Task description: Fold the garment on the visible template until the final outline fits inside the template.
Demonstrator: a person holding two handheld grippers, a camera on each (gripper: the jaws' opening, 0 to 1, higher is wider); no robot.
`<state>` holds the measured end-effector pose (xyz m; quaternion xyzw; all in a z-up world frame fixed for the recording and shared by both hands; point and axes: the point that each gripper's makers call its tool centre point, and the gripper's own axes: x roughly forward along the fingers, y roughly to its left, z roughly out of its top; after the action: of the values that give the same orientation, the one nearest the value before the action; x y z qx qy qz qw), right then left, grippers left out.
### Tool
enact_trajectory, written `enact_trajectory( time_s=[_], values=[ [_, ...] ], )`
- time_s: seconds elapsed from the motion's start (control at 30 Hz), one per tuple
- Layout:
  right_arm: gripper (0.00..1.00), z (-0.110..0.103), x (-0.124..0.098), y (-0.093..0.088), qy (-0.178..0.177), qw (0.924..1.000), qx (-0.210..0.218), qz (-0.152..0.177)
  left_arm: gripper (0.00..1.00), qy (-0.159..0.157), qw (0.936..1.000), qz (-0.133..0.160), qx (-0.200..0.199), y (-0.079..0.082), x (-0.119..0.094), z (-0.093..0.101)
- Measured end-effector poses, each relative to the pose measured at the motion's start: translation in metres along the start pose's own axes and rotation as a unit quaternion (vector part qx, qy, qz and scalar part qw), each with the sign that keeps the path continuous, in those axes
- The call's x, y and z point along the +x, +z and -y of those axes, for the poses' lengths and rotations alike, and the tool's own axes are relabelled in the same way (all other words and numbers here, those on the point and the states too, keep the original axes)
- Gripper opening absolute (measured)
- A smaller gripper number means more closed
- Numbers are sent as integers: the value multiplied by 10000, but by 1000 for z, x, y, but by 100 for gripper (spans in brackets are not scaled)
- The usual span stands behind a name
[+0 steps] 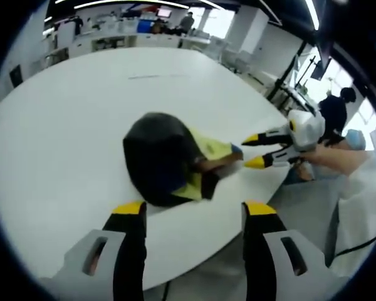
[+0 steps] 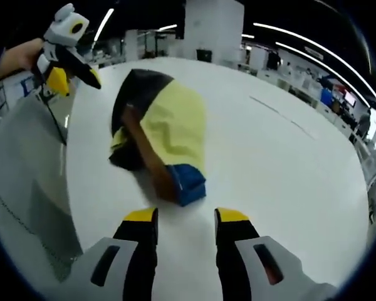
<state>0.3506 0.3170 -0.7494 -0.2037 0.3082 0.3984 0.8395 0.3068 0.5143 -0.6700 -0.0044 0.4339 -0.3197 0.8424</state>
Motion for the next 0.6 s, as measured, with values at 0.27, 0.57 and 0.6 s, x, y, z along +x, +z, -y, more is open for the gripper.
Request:
enact_trajectory(
  time_s=[0.27,0.57,0.6],
  values=[
    [32,3,4,3,-47,9999,-139,69,57,2,10000,-44,20,1,3,-1],
    [28,3,7,10,-40,9989,-440,146,55,-51,9999,-69,92,5,8,1],
    [28,4,6,12,-59,9987,-486,150,55,-52,9999,-70,96,6,8,1]
  ],
)
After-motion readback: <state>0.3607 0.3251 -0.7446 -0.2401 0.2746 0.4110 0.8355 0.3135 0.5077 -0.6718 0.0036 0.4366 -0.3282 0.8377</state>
